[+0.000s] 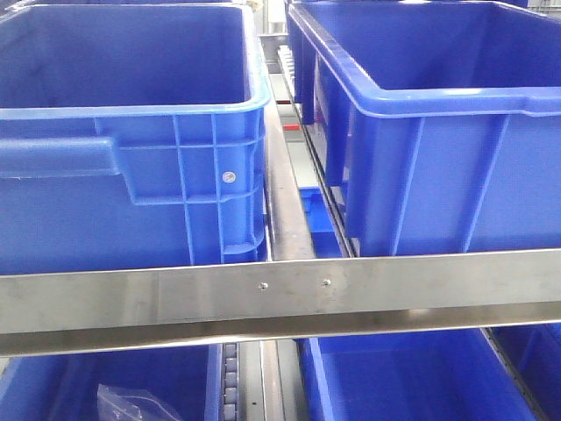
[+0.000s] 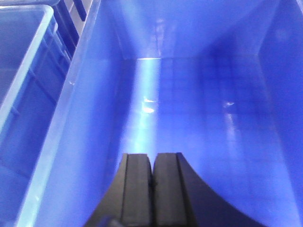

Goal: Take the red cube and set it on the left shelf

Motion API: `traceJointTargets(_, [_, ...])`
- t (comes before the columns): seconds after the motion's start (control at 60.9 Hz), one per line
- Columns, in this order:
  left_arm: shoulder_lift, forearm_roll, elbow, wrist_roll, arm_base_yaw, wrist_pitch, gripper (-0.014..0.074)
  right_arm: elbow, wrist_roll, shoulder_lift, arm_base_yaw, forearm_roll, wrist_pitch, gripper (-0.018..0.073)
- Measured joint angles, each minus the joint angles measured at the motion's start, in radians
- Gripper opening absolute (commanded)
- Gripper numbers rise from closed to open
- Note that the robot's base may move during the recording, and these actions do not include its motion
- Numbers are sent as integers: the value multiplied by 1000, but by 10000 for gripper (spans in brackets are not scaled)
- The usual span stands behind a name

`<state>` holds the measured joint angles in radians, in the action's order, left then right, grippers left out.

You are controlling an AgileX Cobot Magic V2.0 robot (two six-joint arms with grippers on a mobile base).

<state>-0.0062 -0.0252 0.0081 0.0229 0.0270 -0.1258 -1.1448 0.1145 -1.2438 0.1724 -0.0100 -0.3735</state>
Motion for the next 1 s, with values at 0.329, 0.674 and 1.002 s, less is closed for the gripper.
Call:
traceJointTargets(0.329, [0,0,0,0,0,0,102,387,0,267,-6,38,254,48])
traceJointTargets(0.674, [0,0,0,0,0,0,102,927,0,688,-50,40,542,48])
traceJointTargets(1.002, [0,0,0,0,0,0,102,1172,2,1108,-165,40,536,48])
